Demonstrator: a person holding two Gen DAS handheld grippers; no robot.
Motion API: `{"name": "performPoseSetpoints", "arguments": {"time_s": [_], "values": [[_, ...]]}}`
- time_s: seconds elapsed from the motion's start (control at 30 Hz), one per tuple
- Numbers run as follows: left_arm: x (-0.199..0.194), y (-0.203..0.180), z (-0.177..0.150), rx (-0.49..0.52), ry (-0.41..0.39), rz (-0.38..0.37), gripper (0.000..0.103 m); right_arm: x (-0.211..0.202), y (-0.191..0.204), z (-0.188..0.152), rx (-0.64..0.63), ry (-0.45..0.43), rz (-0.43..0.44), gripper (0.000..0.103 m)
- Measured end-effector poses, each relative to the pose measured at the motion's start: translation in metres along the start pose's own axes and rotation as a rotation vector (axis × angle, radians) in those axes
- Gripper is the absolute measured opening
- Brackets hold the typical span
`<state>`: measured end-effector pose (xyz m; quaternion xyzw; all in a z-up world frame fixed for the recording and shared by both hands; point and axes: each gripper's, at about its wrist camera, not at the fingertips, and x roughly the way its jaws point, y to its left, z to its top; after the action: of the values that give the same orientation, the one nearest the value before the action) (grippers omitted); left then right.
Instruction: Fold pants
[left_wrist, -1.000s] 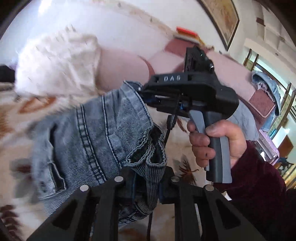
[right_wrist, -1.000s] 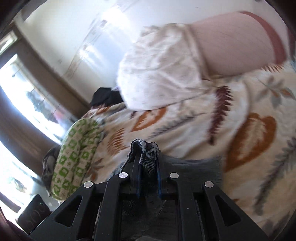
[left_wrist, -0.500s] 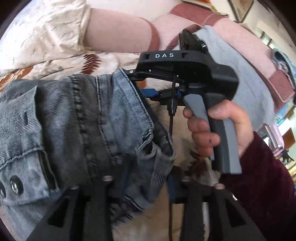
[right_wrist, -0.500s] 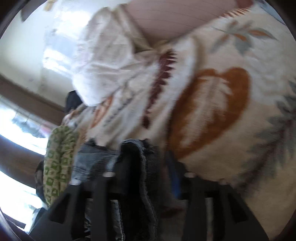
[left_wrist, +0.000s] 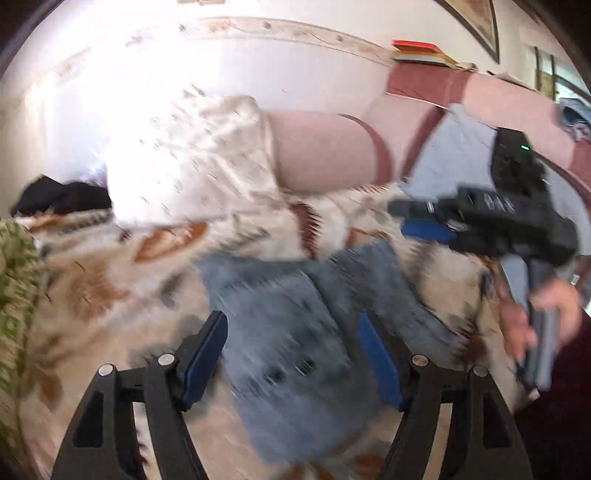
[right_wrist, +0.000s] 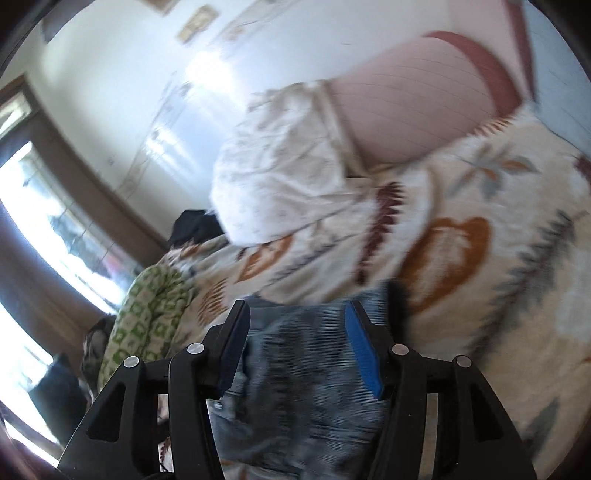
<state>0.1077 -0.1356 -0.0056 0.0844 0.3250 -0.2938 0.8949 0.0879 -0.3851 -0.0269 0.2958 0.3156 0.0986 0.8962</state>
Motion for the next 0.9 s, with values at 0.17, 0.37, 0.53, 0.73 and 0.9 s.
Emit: {"name": "performPoseSetpoints", "arguments": {"time_s": [0.17,0.37,0.53,0.73,0.9], "values": [[0.046,0.002,0.011,0.026,0.051,0.117,0.075,0.044,0.016,-0.016,-0.076,0.02,-0.113,0.054],[0.087,-0.001,0.002,0.015,0.166,0.168,0.076,0.076,-0.022,-0.029,-0.037,0.111,-0.241,0.054],[0.13,0.007,-0.012,-0.026,0.288,0.201,0.09,0.091,-0.059,-0.034,0.106,0.178,-0.25,0.058],[0.164,0.02,-0.017,-0.103,0.379,0.182,0.103,0.105,-0.067,-0.033,0.119,0.211,-0.276,0.065],[0.15,0.01,-0.019,-0.057,0.303,0.208,0.103,0.109,-0.051,-0.037,0.007,0.201,-0.329,0.071]]}}
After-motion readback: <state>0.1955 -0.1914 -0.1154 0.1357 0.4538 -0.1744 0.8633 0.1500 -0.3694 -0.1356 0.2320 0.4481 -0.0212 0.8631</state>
